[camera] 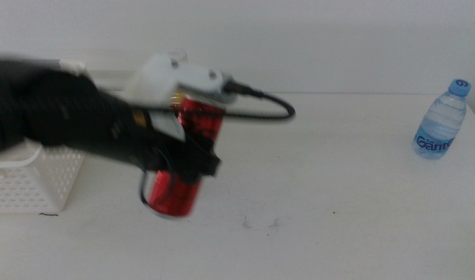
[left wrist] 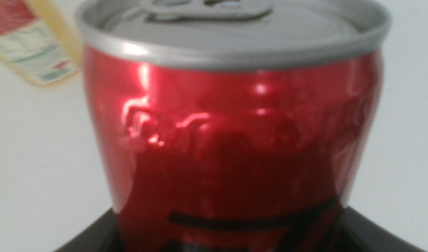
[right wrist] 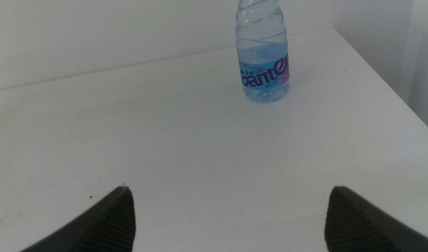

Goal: Use arms to grab the bottles and put them into the dustbin to the left of the table.

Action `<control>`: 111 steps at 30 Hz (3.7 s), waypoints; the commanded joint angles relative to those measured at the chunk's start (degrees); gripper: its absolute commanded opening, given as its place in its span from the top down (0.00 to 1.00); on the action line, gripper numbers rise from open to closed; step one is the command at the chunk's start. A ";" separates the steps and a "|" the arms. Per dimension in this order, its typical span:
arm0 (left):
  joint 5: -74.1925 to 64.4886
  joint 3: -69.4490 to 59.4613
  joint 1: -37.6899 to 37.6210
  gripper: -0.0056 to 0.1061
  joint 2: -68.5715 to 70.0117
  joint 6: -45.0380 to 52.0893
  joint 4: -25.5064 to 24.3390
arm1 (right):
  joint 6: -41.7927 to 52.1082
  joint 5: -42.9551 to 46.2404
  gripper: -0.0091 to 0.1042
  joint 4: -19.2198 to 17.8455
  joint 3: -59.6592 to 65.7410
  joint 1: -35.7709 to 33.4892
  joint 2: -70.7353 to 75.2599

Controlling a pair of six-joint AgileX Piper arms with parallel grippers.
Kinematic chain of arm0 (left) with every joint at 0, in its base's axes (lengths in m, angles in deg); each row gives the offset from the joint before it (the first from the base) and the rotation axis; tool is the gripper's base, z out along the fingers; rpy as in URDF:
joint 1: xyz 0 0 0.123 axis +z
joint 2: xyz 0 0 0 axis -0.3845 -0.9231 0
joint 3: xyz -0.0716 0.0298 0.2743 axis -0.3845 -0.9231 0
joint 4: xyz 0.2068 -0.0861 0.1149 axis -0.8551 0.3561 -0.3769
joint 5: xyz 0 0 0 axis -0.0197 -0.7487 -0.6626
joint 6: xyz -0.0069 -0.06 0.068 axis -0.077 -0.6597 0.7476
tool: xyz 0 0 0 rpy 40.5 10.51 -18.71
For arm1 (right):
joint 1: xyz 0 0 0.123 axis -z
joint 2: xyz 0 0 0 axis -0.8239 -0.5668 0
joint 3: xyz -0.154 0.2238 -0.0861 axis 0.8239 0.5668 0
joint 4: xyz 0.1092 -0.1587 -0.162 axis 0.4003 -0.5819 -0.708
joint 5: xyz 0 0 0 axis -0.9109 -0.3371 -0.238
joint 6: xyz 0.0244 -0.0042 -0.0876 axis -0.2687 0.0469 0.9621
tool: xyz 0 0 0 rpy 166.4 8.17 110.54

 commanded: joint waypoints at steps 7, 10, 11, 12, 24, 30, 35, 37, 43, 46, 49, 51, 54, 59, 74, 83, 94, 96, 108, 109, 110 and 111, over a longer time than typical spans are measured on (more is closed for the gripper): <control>-25.27 20.82 17.52 0.97 -3.11 7.62 -5.31 | 0.30 0.53 0.26 -0.15 0.19 0.43 0.29; -28.63 26.06 27.35 0.97 -6.34 9.62 -5.69 | 0.30 0.53 0.26 -0.15 0.19 0.43 0.29; -29.14 27.79 30.68 0.97 -7.80 10.19 -5.30 | 0.30 0.53 0.26 -0.15 0.19 0.43 0.29; -29.47 29.10 33.21 0.97 -9.09 10.62 -4.87 | 0.30 0.53 0.26 -0.15 0.19 0.43 0.29; -24.81 37.41 46.41 0.96 -28.55 15.11 -5.00 | 0.30 0.53 0.26 -0.15 0.19 0.43 0.29; -19.74 37.41 46.41 0.85 -34.30 14.97 -6.57 | 0.30 0.53 0.26 -0.15 0.19 0.43 0.29; -18.19 37.41 46.41 0.48 -36.62 14.97 -6.43 | 0.30 0.53 0.26 -0.15 0.19 0.43 0.29; -17.76 37.41 46.41 0.29 -36.75 14.97 -6.56 | 0.30 0.53 0.26 -0.15 0.19 0.43 0.29; -20.12 38.01 46.17 0.11 -34.28 13.85 -5.83 | 0.30 0.53 0.26 -0.15 0.19 0.43 0.29; -22.93 38.01 45.75 0.11 -29.62 13.85 -3.33 | 0.30 0.53 0.26 -0.15 0.19 0.43 0.29; -23.84 36.74 43.77 0.11 -22.46 12.80 -0.97 | 0.30 0.53 0.26 -0.15 0.19 0.43 0.29; -23.15 34.48 41.30 0.11 -17.00 10.13 -0.72 | 0.30 0.53 0.26 -0.15 0.19 0.43 0.29; -18.74 29.17 36.38 0.11 -9.13 4.81 -2.57 | 0.30 0.53 0.26 -0.15 0.19 0.43 0.29; -5.92 14.48 25.62 0.11 3.58 -5.53 -11.04 | 0.30 0.53 0.26 -0.15 0.19 0.43 0.29; 77.38 -40.71 15.63 0.11 3.33 -17.49 -17.30 | 0.30 0.53 0.26 -0.15 0.19 0.43 0.29; 99.55 -35.57 15.63 0.11 -22.26 -16.36 -18.28 | 0.30 0.53 0.26 -0.15 0.19 0.43 0.29; 94.54 -20.35 15.63 0.11 -32.96 -16.52 -18.88 | 0.30 0.53 0.26 -0.15 0.19 0.43 0.29; 93.60 -18.28 15.63 0.11 -33.99 -16.52 -18.62 | 0.30 0.53 0.26 -0.15 0.19 0.43 0.29; 89.77 -7.28 15.63 0.11 -41.72 -16.52 -17.47 | 0.30 0.53 0.26 -0.15 0.19 0.43 0.29; 89.77 -6.28 15.63 0.11 -42.37 -16.52 -17.47 | 0.30 0.53 0.26 -0.15 0.19 0.43 0.29; 89.62 -5.55 15.63 0.11 -43.01 -16.40 -17.47 | 0.30 0.53 0.26 -0.15 0.19 0.43 0.29; 89.62 -4.70 15.63 0.11 -43.55 -16.40 -17.47 | 0.30 0.53 0.26 -0.15 0.19 0.43 0.29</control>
